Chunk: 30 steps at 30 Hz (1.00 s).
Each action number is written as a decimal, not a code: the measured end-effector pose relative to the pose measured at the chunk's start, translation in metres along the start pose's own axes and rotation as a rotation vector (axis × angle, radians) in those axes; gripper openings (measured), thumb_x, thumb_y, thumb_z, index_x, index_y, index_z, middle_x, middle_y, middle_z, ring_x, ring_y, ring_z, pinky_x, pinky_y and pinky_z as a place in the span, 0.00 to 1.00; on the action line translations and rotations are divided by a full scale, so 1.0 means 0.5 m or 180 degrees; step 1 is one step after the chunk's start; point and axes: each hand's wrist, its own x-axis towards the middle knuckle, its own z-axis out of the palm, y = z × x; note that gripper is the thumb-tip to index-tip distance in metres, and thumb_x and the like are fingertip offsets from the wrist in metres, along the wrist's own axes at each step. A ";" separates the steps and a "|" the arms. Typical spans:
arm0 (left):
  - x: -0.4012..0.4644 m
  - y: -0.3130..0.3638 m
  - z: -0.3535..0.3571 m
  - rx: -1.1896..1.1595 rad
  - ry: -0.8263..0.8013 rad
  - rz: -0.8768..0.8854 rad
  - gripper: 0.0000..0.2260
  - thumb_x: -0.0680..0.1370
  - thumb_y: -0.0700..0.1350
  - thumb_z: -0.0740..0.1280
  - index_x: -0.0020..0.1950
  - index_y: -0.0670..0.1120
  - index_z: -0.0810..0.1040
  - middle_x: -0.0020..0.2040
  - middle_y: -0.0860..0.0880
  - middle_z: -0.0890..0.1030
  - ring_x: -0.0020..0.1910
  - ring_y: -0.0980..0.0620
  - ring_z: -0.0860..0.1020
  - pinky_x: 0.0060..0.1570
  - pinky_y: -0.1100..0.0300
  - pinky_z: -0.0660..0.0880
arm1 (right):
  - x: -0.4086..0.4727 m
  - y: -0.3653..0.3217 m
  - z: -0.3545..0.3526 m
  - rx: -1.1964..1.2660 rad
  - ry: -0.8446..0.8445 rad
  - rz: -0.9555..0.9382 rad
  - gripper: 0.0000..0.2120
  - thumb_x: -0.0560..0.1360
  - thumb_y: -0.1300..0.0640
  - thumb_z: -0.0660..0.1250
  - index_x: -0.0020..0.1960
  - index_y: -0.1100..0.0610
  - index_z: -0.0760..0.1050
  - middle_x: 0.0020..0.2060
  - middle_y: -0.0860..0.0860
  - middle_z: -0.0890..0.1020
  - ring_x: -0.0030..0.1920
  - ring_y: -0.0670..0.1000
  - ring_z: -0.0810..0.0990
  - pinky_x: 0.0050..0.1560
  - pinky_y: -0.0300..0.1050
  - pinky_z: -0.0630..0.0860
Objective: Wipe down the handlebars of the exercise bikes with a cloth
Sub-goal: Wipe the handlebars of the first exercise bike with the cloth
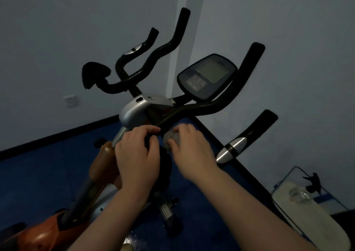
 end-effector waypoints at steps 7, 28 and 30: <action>0.028 0.061 0.033 -0.0365 -0.0973 0.0671 0.08 0.78 0.46 0.60 0.51 0.54 0.78 0.46 0.60 0.78 0.45 0.62 0.75 0.46 0.61 0.73 | -0.121 0.097 -0.038 -0.0560 0.0265 -0.1111 0.09 0.77 0.58 0.61 0.54 0.56 0.77 0.46 0.51 0.79 0.43 0.52 0.75 0.48 0.43 0.72; 0.049 0.055 0.077 0.1030 -0.1711 0.1308 0.09 0.78 0.50 0.60 0.50 0.54 0.80 0.43 0.54 0.84 0.43 0.52 0.79 0.41 0.59 0.68 | -0.061 0.225 -0.087 -0.0353 0.2264 -0.1030 0.09 0.75 0.56 0.69 0.44 0.63 0.83 0.42 0.55 0.84 0.49 0.55 0.82 0.62 0.55 0.72; 0.049 0.055 0.077 0.1018 -0.1719 0.1307 0.10 0.78 0.50 0.59 0.50 0.54 0.80 0.42 0.54 0.83 0.42 0.52 0.79 0.42 0.58 0.68 | -0.080 0.198 -0.029 -0.0113 0.2500 -0.0820 0.07 0.73 0.59 0.69 0.45 0.62 0.82 0.44 0.55 0.84 0.53 0.54 0.81 0.64 0.54 0.70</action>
